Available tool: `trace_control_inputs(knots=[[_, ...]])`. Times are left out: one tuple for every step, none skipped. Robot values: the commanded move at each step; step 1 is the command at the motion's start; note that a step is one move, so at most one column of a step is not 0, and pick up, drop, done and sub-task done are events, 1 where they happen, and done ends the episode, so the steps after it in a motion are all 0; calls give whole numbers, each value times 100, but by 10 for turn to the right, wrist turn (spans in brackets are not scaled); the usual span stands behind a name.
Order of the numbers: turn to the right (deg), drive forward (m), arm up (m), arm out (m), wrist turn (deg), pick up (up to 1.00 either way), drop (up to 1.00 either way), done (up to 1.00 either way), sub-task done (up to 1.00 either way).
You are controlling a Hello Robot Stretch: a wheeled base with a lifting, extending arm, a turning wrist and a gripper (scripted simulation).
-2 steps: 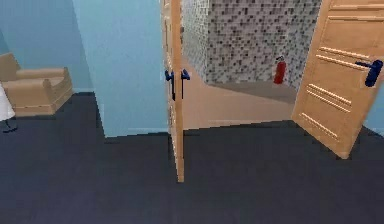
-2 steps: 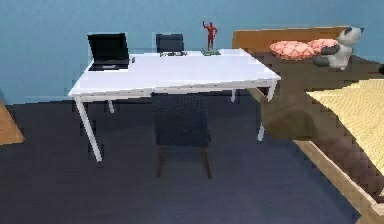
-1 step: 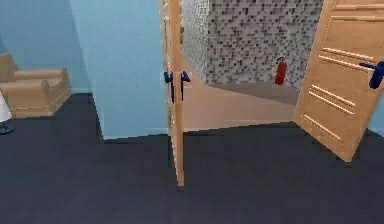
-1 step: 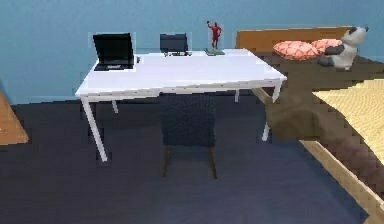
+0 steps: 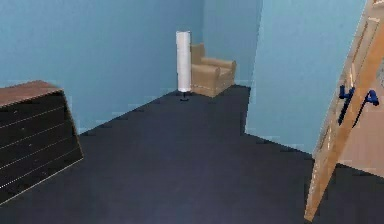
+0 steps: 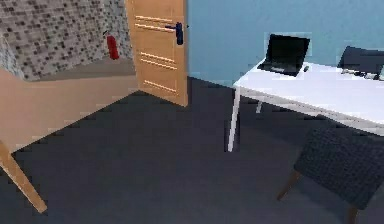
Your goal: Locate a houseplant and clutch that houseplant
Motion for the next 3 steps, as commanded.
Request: trace_control_inputs(knots=[[-240,0,0,0,0,0,0,0,0],[-30,0,0,0,0,0,0,0,0],[0,50,0,0,0,0,0,0,0]])
